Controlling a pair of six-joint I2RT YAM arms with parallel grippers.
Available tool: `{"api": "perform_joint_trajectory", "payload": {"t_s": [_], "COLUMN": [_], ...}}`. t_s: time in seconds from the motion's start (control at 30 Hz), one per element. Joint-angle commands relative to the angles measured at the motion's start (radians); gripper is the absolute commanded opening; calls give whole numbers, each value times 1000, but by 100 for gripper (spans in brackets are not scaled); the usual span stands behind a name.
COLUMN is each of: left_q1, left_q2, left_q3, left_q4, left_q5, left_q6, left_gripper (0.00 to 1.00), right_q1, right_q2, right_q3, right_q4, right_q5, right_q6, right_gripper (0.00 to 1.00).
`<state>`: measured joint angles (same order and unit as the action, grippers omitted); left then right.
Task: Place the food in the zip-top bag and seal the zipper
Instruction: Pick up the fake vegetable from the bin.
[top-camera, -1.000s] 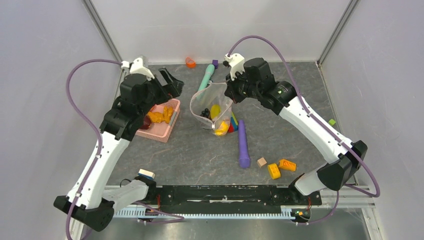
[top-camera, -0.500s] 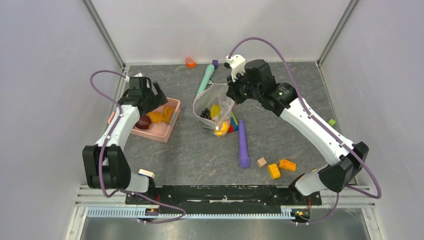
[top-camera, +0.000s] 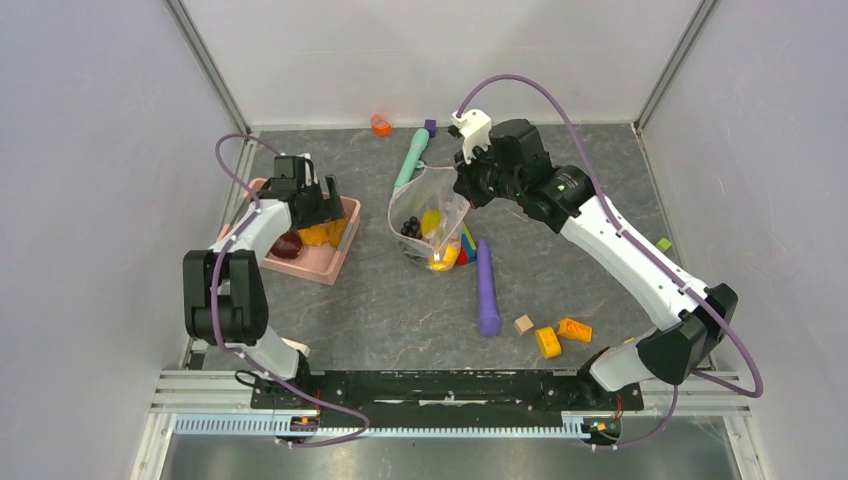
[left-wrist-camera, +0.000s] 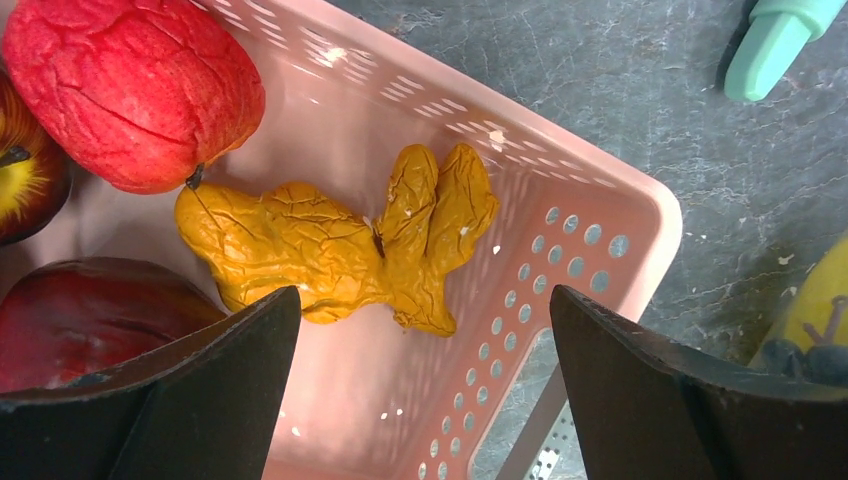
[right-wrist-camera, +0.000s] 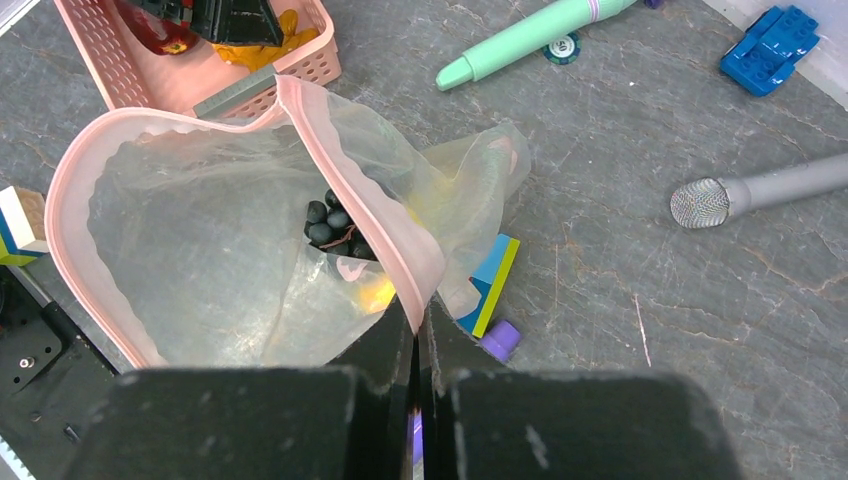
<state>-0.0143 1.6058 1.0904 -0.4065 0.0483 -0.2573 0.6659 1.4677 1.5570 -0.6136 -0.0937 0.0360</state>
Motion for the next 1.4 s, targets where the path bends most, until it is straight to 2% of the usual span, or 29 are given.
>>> {"api": "perform_joint_trajectory", "payload": {"t_s": [0.0,0.33,0.47,0.57,0.67,0.83,1.03,1.27,1.37], "left_q1": [-1,-3,-14,-35,-44,-45,-48,-58,-62], "left_q2": [38,157,175,190,211,206,203,216,222], "left_q3": [17,60,68,78,95,85,79,77,75], "left_q4": [43,14,-18,-43,-74,-65,-35,-28,-27], "left_q5": [13,48,-43,-195,-285,-292,-226,-222,-233], "left_q6": [75,99,83,66,40,17,9,-6,-12], "left_gripper": [100,100,100,100,100,98,89,78,71], "right_q1": [1,1,1,1,1,1,1,1,1], "right_q2": [-26,-28,-29,-32,-33,-36,-46,-57,-61], "right_q3": [4,-1,0,-1,2,-4,-10,-18,-23], "right_q4": [40,40,39,40,40,40,40,40,40], "right_q5": [10,18,22,26,29,31,41,48,50], "right_q6": [-13,-14,-12,-9,-7,-4,-5,-5,-5], "right_gripper": [0,0,0,0,0,0,0,0,0]}}
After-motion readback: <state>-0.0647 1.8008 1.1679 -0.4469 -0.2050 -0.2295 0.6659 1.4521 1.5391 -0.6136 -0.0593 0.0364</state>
